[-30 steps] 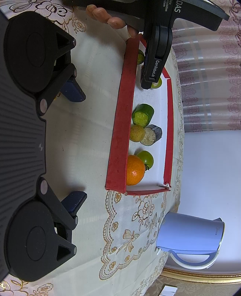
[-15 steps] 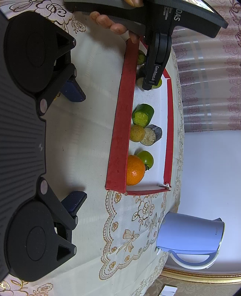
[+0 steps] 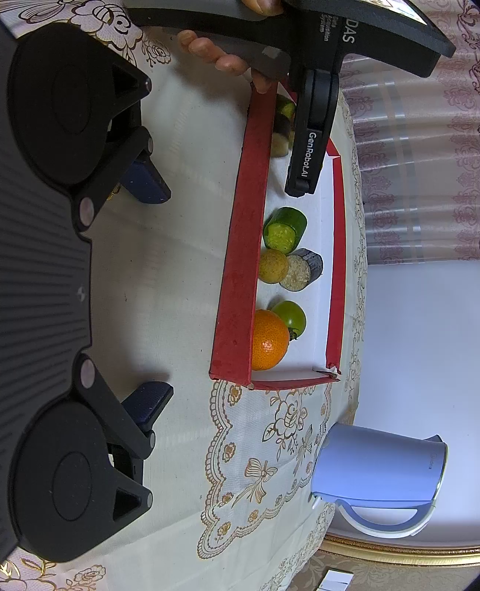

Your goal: Organize fruits

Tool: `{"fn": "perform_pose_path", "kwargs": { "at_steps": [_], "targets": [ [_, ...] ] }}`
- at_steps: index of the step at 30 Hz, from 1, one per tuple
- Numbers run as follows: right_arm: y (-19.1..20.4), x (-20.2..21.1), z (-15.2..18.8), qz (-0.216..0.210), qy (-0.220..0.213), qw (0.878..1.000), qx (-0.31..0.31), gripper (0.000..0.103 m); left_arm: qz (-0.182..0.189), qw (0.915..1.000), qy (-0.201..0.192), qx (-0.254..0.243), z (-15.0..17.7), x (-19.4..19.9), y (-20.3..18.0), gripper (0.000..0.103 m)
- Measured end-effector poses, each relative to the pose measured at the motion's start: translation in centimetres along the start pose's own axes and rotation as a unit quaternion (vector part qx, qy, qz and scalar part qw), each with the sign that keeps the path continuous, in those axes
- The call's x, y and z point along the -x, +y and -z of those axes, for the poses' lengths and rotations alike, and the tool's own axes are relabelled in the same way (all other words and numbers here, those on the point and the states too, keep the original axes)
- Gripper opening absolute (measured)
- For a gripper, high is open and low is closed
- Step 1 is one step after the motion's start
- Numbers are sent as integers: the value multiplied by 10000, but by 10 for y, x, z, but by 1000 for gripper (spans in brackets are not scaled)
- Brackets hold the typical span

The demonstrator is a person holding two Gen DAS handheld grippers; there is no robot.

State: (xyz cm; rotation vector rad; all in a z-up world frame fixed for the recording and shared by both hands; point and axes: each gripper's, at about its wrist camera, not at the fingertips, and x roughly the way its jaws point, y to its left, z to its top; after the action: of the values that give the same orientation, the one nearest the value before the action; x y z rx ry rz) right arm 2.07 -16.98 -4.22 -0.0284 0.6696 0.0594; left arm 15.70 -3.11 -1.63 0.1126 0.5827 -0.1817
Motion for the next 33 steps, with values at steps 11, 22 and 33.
{"fn": "perform_pose_path", "kwargs": {
  "at_steps": [11,22,33],
  "targets": [
    [0,0,0,0,0,10000,-2,103,-18,10000,-70,-67,6,14,2,83],
    [0,0,0,2,1,10000,-1,103,-151,9996,-201,87,11,35,16,85],
    [0,0,0,0,1,10000,-3,103,-110,9997,-95,188,22,59,23,91]
  ]
}}
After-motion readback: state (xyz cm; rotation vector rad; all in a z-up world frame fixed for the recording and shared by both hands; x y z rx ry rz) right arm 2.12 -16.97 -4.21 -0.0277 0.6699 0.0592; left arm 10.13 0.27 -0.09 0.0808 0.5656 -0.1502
